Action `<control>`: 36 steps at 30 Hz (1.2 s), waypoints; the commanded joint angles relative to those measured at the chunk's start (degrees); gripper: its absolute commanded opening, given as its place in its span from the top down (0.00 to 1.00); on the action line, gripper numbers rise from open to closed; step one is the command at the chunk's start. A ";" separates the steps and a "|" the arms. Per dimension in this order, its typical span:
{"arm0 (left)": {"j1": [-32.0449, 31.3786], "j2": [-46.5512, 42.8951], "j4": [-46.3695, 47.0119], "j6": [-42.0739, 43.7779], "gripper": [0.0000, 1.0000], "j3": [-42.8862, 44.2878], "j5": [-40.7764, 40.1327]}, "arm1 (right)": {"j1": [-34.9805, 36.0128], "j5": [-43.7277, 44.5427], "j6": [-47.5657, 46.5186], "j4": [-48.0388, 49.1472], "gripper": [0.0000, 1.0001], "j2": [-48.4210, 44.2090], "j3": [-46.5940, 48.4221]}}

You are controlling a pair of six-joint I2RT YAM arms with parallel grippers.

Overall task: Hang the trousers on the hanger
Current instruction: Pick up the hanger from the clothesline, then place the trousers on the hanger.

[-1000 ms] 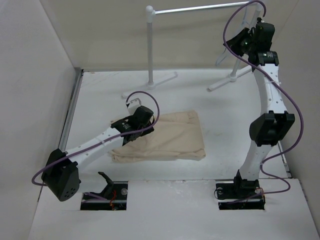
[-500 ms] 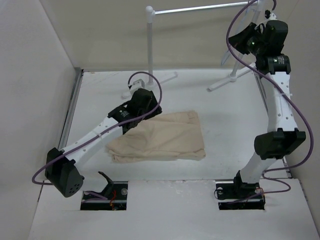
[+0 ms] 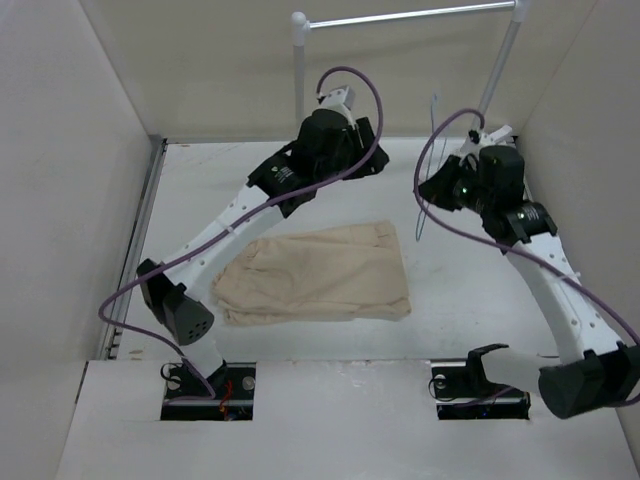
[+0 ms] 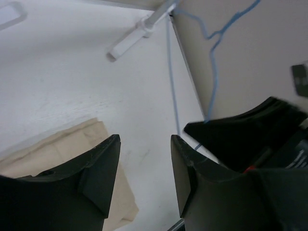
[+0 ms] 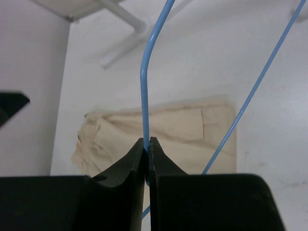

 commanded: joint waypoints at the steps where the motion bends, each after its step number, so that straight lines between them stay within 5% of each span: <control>1: -3.27 4.80 -2.64 3.14 0.53 6.16 4.78 | 3.01 3.64 -1.25 1.38 0.90 -7.34 -7.11; 6: -7.66 11.31 -2.64 2.61 0.45 10.47 8.02 | 5.73 5.14 -0.64 -1.52 0.90 -16.04 -17.83; 15: -11.18 17.12 -0.62 0.94 0.47 10.39 10.32 | 9.52 6.72 2.00 -3.81 0.90 -22.55 -26.37; 23: -11.98 19.76 1.58 -0.73 0.79 6.88 7.95 | 10.48 7.07 2.26 -6.61 0.89 -23.87 -27.17; 32: -12.33 19.76 8.00 -5.21 0.72 -0.60 9.53 | 12.15 7.08 3.14 -9.00 0.89 -27.30 -30.50; 36: -12.59 19.94 8.09 -5.48 0.90 -0.95 8.57 | 12.33 7.51 3.14 -10.40 0.88 -28.00 -30.60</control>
